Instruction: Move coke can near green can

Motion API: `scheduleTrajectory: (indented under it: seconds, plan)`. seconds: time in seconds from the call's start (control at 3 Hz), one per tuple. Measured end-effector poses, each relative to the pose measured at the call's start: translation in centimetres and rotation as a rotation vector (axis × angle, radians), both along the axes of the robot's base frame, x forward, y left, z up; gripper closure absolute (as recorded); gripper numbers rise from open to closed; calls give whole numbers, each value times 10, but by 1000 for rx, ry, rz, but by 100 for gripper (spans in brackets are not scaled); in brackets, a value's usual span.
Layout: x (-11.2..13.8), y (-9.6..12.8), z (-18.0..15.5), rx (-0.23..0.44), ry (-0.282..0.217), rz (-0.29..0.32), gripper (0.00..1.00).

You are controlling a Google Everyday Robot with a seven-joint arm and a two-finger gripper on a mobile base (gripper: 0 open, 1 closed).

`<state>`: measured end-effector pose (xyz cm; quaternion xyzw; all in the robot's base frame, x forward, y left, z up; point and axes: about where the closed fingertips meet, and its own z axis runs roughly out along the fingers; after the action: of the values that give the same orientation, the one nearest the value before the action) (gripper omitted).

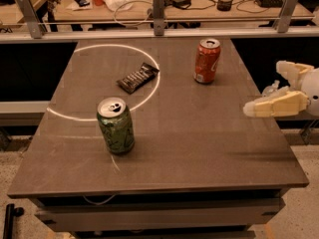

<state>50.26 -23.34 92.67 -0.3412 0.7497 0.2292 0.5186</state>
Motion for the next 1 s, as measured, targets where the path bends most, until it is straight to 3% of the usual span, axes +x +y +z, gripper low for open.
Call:
scheduleTrajectory:
  seconds: [0.33,0.67,1.0]
  plan:
    - [13,8,-20,67,-8,-13,0]
    - [25,10,-31,96,-47,-42,0]
    - [39,8,-49,57,-106,-102,0]
